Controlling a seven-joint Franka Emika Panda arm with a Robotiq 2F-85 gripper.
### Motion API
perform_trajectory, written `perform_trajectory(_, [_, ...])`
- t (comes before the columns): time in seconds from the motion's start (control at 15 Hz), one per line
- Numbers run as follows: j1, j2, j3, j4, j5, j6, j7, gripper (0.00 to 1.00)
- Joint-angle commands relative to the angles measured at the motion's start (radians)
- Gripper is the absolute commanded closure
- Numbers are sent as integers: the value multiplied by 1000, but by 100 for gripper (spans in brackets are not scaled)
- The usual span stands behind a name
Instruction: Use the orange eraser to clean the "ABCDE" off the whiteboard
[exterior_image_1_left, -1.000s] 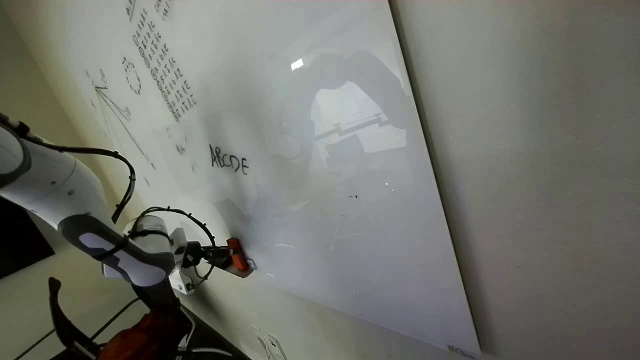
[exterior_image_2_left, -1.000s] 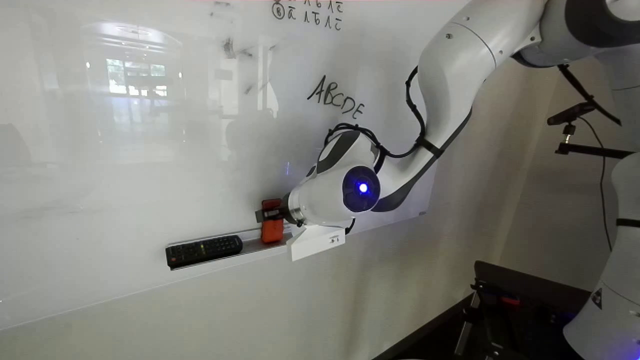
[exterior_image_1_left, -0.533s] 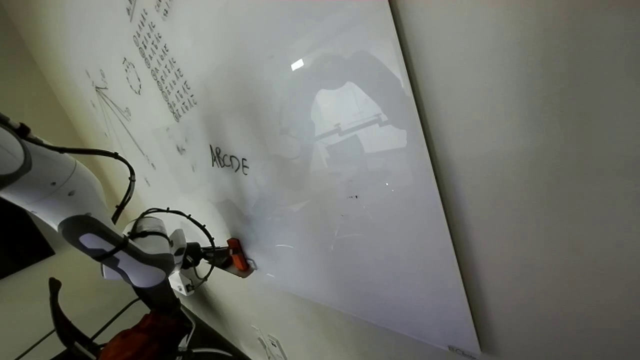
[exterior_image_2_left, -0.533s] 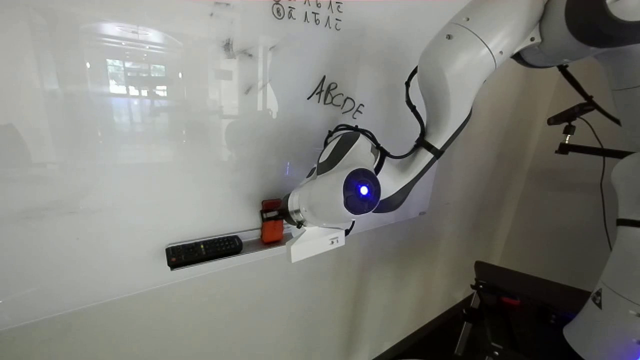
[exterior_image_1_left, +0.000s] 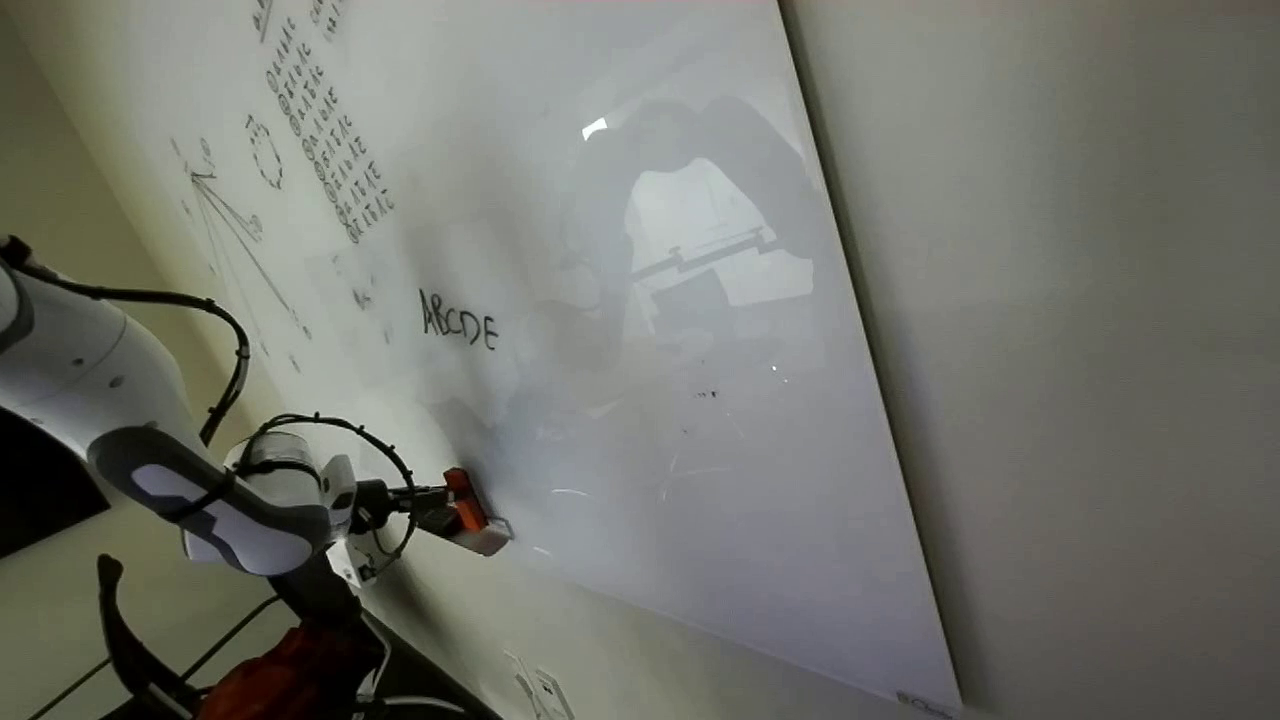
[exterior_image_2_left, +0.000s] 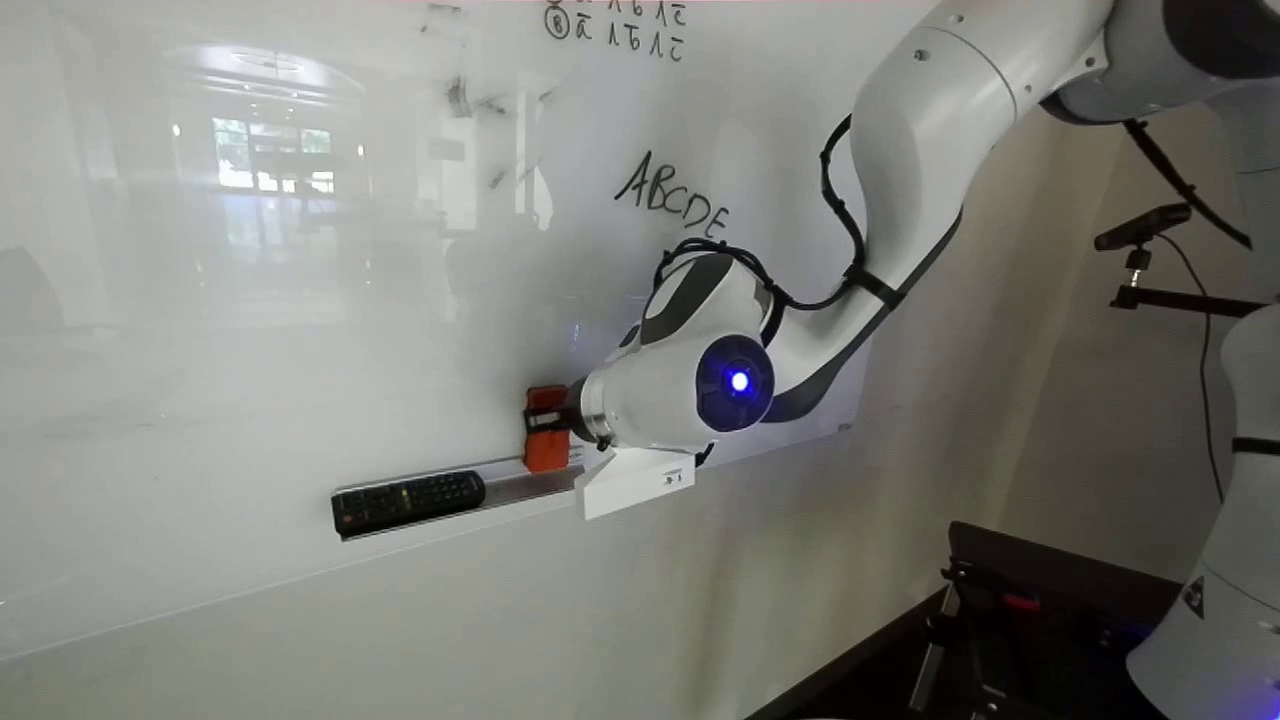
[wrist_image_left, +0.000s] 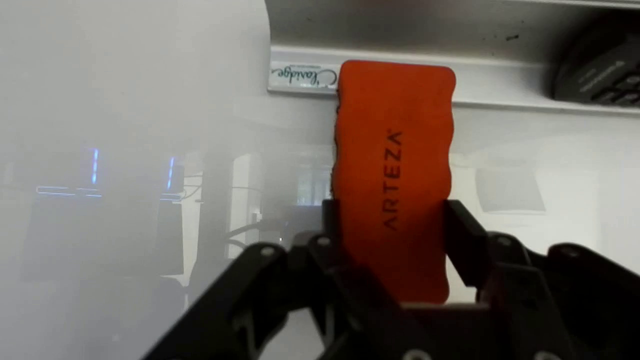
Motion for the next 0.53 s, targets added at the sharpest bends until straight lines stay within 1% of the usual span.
perform_trajectory(0.0, [-12, -168, 16, -121, 33, 5, 13, 72])
perform_trajectory(0.27, [-36, -312, 0, -158, 137, 55, -40, 72])
perform_trajectory(0.47, [-65, -401, -24, -147, 234, 162, -127, 72])
